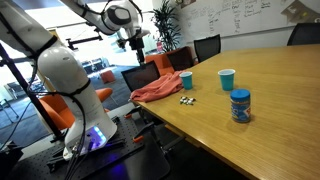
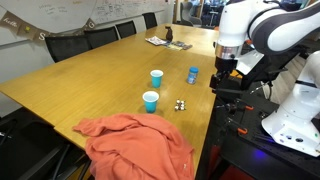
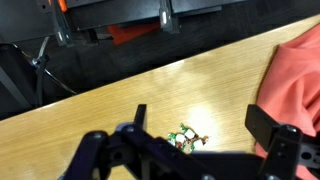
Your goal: Put the sweets in the left cup
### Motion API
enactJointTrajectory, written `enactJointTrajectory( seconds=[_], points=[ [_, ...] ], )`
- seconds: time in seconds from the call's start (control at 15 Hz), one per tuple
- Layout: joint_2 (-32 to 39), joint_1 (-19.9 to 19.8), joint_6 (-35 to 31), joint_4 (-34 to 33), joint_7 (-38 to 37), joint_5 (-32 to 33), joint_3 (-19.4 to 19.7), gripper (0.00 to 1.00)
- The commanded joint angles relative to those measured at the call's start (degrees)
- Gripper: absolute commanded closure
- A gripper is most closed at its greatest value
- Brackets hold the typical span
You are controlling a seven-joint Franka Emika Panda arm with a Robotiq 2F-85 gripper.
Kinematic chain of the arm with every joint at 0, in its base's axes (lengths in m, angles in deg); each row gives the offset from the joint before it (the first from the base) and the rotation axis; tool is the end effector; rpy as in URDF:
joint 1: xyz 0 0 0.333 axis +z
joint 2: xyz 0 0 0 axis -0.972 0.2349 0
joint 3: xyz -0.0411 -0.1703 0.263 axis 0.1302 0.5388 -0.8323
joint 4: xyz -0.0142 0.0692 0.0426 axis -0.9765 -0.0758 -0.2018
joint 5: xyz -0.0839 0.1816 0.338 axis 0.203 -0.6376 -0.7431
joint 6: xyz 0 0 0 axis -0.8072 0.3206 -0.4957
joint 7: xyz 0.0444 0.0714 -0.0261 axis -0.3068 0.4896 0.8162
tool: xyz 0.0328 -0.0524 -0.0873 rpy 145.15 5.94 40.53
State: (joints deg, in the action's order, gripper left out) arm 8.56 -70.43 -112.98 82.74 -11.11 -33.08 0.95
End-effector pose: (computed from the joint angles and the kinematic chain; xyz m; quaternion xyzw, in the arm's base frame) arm 0.3298 0.1551 0.3452 0.9932 -0.0816 -0.0294 0.0775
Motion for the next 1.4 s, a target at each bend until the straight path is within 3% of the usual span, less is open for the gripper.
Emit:
enactJointTrajectory(
  seconds=[0.0,0.4,0.6,0.67,1.0,1.2,1.33],
  points=[
    [8.9,-3.9,-10.6,-0.8,-8.8,6.2,-0.7,0.0],
    [22.9,-8.5,-29.4,-2.6,-24.5,23.5,2.7,0.0],
    [28.1,-9.7,-30.1,-5.3,-32.0,31.0,3.5,0.0],
    [24.6,-9.2,-30.1,-2.6,-28.2,27.9,3.6,0.0],
    [28.3,-9.5,-30.1,-5.0,-30.3,29.6,3.7,0.0],
    [33.2,-11.1,-40.8,-4.8,-28.5,22.8,4.2,0.0],
    [36.2,-11.7,-46.9,-5.0,-30.3,21.6,4.5,0.0]
  ],
)
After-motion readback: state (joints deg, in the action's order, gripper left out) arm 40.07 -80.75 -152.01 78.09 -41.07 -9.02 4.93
